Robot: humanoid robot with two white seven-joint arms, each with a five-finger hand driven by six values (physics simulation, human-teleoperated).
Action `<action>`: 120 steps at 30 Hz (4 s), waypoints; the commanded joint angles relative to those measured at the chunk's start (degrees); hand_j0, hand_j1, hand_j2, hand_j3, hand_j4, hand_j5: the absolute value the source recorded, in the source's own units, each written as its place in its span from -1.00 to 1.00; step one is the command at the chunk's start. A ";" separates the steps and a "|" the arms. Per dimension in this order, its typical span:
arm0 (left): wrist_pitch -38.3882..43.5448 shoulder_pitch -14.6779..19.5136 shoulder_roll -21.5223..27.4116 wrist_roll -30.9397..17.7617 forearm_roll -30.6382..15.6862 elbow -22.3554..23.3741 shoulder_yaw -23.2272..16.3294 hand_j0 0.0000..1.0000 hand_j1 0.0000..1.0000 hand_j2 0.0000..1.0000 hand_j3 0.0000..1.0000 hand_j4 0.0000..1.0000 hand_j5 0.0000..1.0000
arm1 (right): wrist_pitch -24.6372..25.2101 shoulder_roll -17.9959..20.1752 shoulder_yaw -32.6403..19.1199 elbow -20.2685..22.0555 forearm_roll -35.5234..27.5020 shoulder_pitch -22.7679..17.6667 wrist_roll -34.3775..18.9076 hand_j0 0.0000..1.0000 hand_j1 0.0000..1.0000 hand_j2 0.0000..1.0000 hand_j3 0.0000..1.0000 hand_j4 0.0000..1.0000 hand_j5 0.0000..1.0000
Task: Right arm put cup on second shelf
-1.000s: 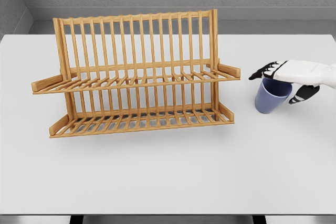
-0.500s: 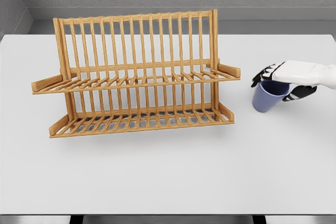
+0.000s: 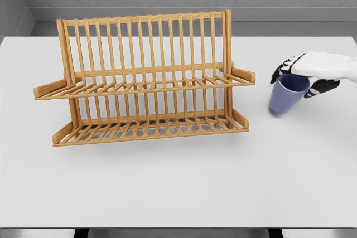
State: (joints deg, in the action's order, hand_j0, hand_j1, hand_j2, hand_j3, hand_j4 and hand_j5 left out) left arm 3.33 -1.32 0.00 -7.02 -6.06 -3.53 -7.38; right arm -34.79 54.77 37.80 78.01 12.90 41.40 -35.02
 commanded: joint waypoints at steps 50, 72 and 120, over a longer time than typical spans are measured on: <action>0.01 0.00 0.00 -0.01 0.00 -0.08 -0.01 1.00 1.00 1.00 1.00 1.00 1.00 | -0.02 -0.81 -7.56 3.64 -0.50 6.06 0.02 0.28 0.28 0.28 0.28 0.28 0.28; 0.01 0.00 0.00 -0.01 0.00 0.01 -0.01 1.00 1.00 1.00 1.00 1.00 1.00 | -0.19 -1.33 -9.50 17.97 -0.50 6.50 0.02 0.28 0.28 0.28 0.28 0.28 0.28; 0.01 0.00 0.00 -0.01 0.00 0.01 -0.01 1.00 1.00 1.00 1.00 1.00 1.00 | 0.07 -4.50 -2.55 21.48 1.78 7.29 0.02 1.00 1.00 1.00 1.00 1.00 1.00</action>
State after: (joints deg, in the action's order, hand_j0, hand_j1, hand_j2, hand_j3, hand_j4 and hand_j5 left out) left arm 3.34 -1.32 0.00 -7.02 -6.06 -3.53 -7.38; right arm -34.88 50.24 35.51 99.75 14.91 48.78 -34.93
